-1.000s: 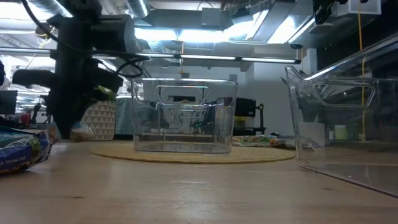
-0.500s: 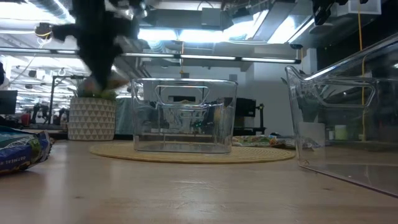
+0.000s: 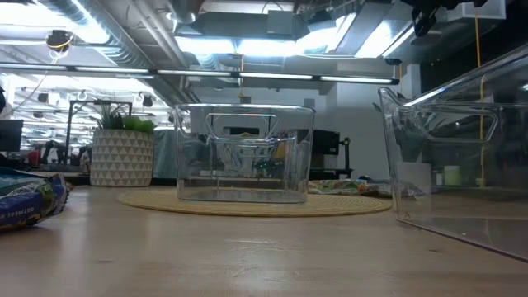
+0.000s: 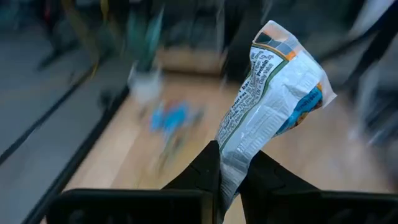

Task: Pick and place Granola Bars by type
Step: Put the yellow granola bar pack into the bottom left transparent bin

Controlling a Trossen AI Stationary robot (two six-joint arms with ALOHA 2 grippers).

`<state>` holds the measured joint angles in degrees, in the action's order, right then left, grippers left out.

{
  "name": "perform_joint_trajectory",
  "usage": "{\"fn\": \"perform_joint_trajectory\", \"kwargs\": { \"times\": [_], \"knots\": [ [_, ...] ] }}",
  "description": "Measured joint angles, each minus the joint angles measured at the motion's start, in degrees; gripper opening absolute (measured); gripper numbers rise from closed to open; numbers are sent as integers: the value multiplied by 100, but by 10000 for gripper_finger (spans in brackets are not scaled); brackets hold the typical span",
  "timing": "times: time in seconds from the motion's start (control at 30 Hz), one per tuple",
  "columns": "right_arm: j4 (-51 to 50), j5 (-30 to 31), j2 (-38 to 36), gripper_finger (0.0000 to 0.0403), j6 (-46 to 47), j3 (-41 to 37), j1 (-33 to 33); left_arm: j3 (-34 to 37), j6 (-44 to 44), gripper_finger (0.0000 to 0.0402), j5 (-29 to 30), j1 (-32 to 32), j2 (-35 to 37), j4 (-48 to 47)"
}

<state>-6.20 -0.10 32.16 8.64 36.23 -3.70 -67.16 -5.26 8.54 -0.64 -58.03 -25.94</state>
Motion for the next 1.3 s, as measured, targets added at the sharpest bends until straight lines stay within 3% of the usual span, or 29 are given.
{"fn": "perform_joint_trajectory", "kwargs": {
  "times": [0.17,0.5,0.73,0.87,1.03,1.3],
  "knots": [
    [2,-2,38,28,-2,0,-2,-2,191,26,-248,0,161,800],
    [2,-4,37,28,-9,0,-2,-2,187,26,-193,-2,-43,831],
    [9,-4,37,28,-18,0,0,-2,245,26,-116,98,-773,1343],
    [48,-4,37,28,-37,0,-2,-354,258,26,-157,302,-1284,1358],
    [57,-2,37,28,-37,0,-2,-898,260,26,-504,615,-1736,1202],
    [52,-4,37,28,-17,0,0,-1005,218,26,-1026,908,-2262,646]
  ]
}}
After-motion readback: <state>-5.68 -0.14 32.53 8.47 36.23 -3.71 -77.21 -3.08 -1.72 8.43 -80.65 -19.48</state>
